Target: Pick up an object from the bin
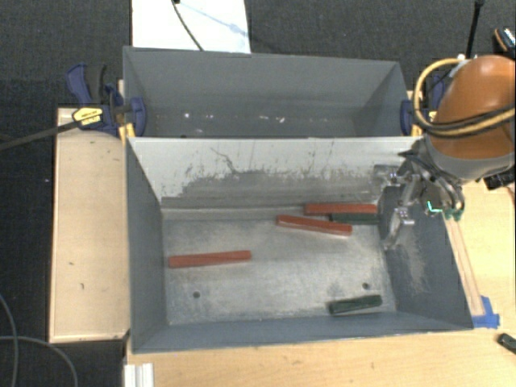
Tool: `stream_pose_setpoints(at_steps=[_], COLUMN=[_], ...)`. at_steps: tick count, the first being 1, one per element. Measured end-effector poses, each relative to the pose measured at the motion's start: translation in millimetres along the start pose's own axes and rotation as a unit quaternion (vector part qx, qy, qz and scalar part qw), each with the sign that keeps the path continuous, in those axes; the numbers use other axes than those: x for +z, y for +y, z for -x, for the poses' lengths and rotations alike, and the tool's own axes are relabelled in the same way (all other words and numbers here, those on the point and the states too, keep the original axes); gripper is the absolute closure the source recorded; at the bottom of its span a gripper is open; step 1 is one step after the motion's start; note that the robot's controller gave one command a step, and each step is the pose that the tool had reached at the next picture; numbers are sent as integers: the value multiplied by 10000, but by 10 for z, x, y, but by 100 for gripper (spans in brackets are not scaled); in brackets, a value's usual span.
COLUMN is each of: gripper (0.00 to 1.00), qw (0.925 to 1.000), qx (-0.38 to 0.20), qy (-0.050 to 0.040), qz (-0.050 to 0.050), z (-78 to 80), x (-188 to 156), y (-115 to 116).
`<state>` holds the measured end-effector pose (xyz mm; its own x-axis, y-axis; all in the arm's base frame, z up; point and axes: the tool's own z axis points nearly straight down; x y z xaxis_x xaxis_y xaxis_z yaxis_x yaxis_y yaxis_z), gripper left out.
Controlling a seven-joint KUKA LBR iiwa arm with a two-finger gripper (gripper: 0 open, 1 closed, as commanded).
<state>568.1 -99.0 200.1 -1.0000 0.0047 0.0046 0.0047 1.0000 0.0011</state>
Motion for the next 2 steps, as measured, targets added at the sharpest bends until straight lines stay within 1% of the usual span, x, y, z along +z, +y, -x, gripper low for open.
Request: stream_pose_setpoints(at_steps=[1, 2], gripper=[0, 0], qw=[9990, 9994], qx=[-438, 342], qy=[-1, -18], qz=[9, 2], z=[200, 224], x=[1100, 1294], y=[482, 456])
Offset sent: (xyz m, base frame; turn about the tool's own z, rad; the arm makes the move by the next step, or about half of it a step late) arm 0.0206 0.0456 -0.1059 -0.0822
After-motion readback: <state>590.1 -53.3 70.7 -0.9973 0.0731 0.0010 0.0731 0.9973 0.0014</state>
